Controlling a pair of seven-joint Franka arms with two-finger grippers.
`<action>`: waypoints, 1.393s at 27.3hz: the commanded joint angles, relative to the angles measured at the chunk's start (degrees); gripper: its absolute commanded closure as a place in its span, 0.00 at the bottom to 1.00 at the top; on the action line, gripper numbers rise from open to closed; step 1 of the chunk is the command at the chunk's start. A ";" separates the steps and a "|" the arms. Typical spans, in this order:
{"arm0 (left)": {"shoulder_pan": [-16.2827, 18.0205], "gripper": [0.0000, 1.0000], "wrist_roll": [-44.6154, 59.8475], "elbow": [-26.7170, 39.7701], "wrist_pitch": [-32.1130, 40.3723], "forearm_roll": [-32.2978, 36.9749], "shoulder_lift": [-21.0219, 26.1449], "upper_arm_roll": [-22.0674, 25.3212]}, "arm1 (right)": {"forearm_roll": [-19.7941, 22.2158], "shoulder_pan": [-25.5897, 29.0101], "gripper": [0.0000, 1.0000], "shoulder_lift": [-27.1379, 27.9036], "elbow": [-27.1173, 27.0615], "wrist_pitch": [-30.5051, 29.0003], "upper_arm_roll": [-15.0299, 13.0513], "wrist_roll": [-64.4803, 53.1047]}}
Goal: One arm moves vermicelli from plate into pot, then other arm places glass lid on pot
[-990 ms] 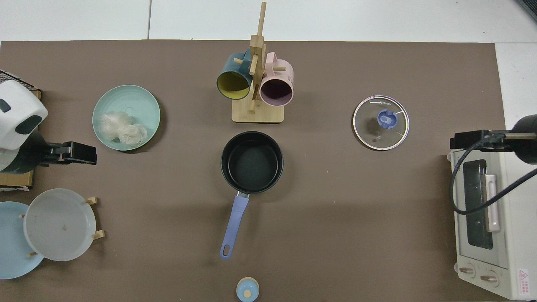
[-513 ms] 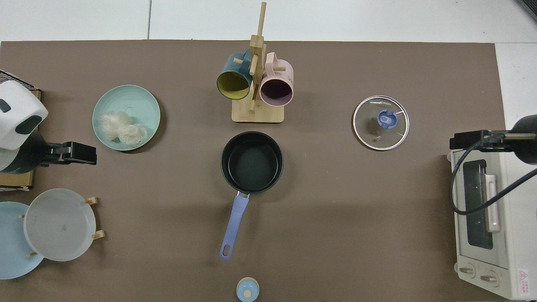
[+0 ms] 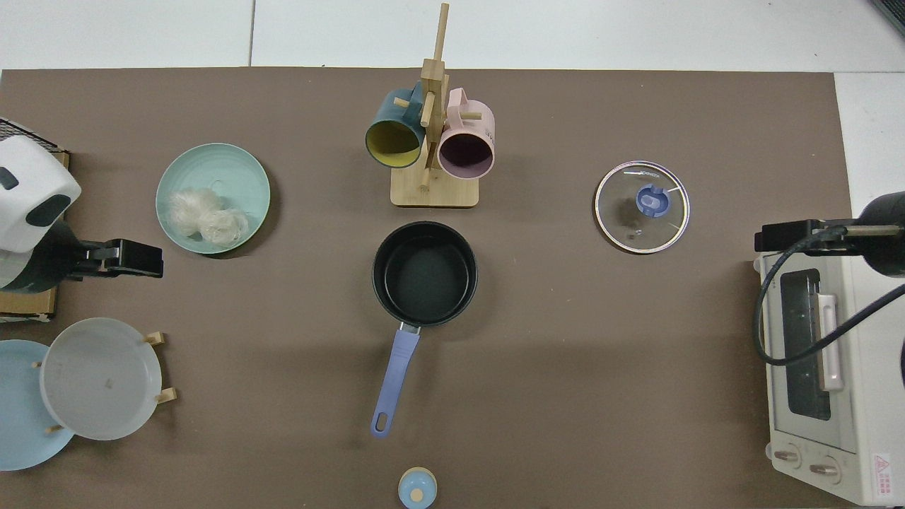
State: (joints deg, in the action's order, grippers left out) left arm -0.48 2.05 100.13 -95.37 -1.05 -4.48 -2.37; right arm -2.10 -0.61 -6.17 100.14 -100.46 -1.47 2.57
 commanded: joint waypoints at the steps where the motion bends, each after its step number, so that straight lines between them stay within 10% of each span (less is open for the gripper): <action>1: 0.22 0.00 -0.82 0.24 0.80 0.34 -0.79 -0.01 | 2.01 -1.05 0.00 -0.25 -0.20 -0.43 0.41 -3.70; 24: 0.22 0.00 -0.82 0.24 0.80 0.34 -0.88 -0.01 | 0.17 -0.26 0.00 0.89 -0.38 1.15 -0.29 -3.97; 38: 0.22 0.00 -0.82 0.24 0.80 0.34 -0.79 -0.01 | 0.87 -0.70 0.00 12.75 -9.87 1.42 -0.29 -3.97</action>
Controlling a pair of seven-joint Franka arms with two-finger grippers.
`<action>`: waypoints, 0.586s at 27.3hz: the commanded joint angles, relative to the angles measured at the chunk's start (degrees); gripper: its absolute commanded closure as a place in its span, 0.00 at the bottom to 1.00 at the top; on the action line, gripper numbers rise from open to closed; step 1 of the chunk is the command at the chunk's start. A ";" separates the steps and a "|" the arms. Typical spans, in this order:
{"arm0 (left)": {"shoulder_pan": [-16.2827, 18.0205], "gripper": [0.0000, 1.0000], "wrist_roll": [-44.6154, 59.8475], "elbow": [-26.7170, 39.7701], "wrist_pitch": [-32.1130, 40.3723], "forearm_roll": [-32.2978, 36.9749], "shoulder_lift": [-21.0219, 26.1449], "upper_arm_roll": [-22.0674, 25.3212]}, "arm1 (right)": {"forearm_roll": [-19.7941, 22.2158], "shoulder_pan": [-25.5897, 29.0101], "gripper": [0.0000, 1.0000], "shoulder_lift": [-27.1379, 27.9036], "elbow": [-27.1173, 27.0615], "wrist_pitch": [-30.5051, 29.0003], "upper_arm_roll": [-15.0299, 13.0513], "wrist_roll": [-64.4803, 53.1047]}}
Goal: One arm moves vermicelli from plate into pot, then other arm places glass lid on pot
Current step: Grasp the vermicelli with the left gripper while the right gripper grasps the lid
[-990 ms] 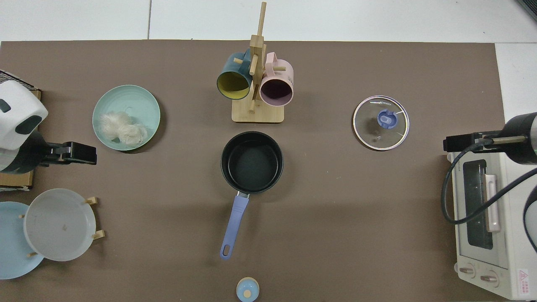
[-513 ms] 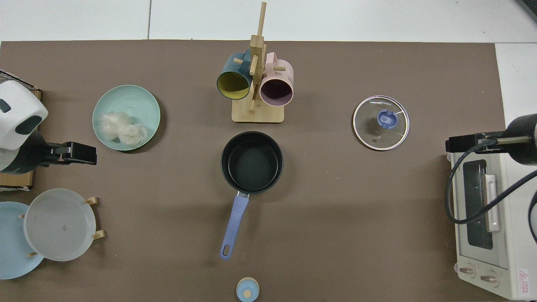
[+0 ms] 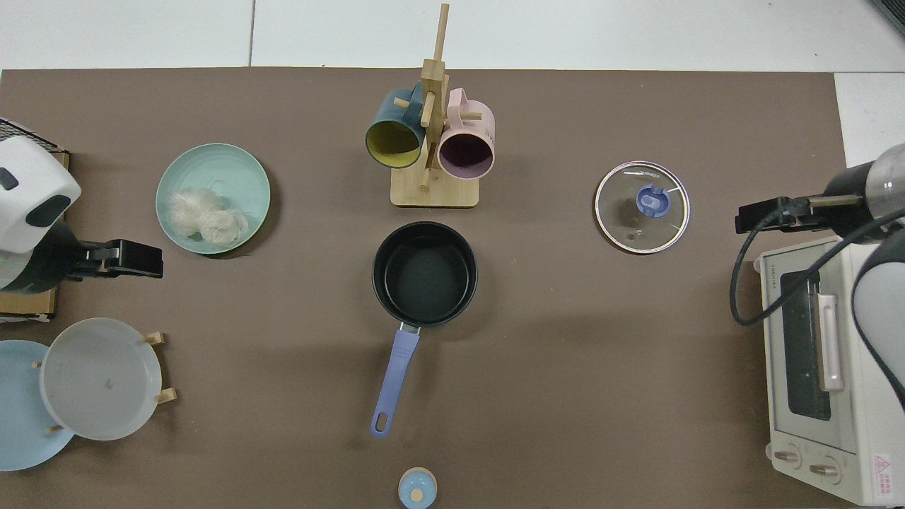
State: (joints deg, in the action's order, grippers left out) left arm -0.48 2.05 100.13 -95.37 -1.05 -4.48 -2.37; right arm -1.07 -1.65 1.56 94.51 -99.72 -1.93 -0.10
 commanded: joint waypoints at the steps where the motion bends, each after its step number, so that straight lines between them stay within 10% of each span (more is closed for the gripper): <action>1: 0.22 0.00 -0.82 0.24 0.80 0.34 -0.79 -0.01 | -0.16 0.24 0.00 5.55 -4.25 -0.20 0.17 -1.31; 16: 2.06 0.00 21.22 -0.38 -11.84 -1.06 6.49 1.05 | 0.02 -0.81 0.00 15.92 -3.46 -15.06 0.78 -0.61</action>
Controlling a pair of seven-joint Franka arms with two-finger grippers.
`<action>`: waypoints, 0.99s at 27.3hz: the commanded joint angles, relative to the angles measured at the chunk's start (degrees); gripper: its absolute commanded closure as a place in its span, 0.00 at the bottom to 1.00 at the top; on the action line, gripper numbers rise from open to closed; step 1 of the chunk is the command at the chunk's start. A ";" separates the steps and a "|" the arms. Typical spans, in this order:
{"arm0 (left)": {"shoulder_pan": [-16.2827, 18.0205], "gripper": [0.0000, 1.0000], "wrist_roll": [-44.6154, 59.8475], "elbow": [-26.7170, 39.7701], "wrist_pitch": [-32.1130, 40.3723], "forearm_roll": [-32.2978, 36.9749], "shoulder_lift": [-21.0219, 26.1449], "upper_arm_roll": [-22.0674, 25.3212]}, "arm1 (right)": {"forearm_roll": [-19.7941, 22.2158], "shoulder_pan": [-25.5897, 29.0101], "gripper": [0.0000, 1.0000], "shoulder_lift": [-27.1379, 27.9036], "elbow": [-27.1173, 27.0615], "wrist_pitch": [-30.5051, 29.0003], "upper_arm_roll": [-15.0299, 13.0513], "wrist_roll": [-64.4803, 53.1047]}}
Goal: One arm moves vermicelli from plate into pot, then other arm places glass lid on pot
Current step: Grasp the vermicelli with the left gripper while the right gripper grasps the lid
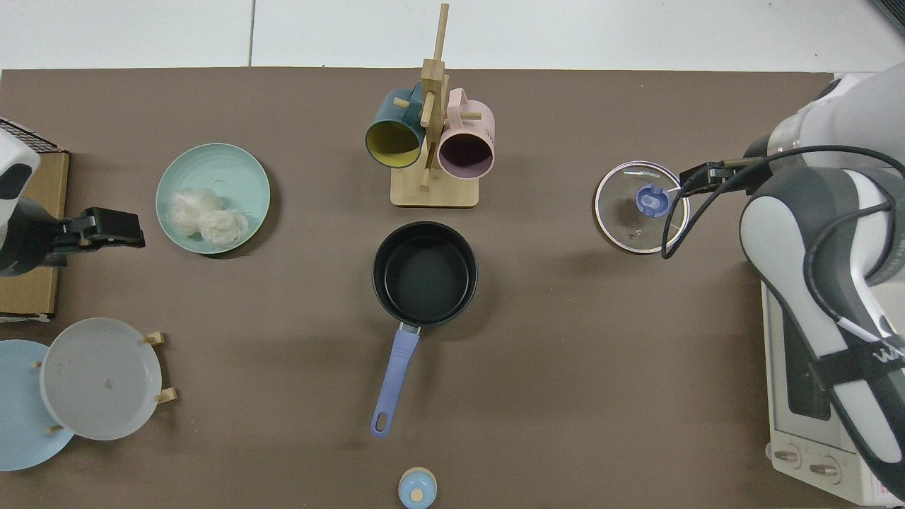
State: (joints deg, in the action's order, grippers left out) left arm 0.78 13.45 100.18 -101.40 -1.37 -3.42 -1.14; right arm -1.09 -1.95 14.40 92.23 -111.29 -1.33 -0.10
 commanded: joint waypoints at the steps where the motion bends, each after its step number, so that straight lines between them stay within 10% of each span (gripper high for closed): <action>1: 1.06 0.00 11.58 -0.34 -7.48 -0.74 6.57 -0.17 | 0.03 -0.51 0.00 3.70 -1.08 -4.02 0.19 -0.51; 16: 2.91 0.00 50.42 -0.43 -25.68 -0.92 24.59 -0.52 | 0.30 -2.00 0.00 12.40 -1.08 -10.35 0.10 -0.51; 27: 1.68 0.00 54.48 1.68 -27.53 -0.22 26.97 -0.70 | 1.70 -1.83 0.00 15.74 0.15 -15.09 0.10 -0.60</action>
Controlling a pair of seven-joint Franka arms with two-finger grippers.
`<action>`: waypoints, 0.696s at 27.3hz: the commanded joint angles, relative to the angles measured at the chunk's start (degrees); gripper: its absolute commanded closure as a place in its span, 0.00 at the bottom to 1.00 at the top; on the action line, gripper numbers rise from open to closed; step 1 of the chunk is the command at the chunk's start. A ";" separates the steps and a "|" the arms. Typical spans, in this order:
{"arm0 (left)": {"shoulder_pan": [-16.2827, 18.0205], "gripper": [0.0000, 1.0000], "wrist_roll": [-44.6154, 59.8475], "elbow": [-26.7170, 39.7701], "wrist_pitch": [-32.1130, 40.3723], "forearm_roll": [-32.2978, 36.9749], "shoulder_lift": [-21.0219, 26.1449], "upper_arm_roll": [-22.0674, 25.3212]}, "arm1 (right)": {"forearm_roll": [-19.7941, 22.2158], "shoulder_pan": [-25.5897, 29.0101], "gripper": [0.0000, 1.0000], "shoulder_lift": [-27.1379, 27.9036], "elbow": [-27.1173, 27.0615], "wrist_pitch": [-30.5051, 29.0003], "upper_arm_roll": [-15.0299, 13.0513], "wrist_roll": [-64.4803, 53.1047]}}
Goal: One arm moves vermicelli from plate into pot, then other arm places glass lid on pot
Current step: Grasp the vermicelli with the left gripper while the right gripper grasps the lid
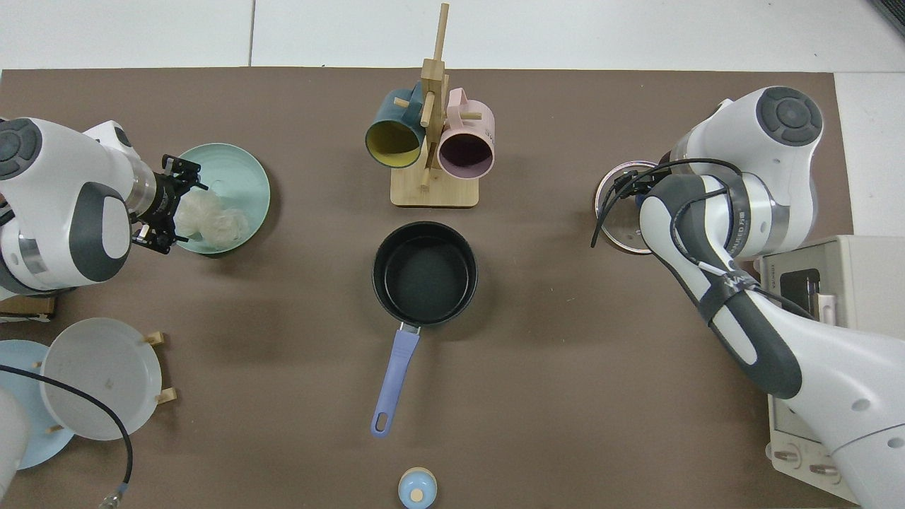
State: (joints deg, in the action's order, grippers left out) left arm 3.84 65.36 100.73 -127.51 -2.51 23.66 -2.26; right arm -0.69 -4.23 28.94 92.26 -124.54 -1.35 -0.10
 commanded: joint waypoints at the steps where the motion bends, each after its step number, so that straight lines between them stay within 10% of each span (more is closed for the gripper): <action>1: -1.29 0.00 2.76 1.13 -1.86 0.93 -0.02 0.41 | 1.31 0.36 0.00 1.20 0.38 -1.93 0.21 -0.60; 5: -1.12 0.13 1.97 1.13 -3.88 1.19 0.51 0.41 | 1.40 0.97 0.00 1.29 1.60 -3.43 0.21 -0.69; 10: -1.20 0.95 1.53 0.78 -3.53 4.44 0.77 0.06 | 1.22 0.44 0.00 1.20 2.75 -4.04 0.21 -0.51; 17: -2.61 1.00 -1.11 -5.26 2.51 5.49 2.52 -0.38 | 0.96 0.89 0.01 0.68 3.98 -4.84 0.21 -0.51; 19: -2.87 1.00 -1.46 -8.43 6.03 5.58 2.79 -0.55 | 0.96 0.71 0.18 0.59 3.98 -4.49 0.21 -0.51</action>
State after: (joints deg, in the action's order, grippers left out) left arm 2.78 64.77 99.55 -128.03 1.82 24.36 -2.96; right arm -0.20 -4.04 30.53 94.46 -127.54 -1.66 -0.10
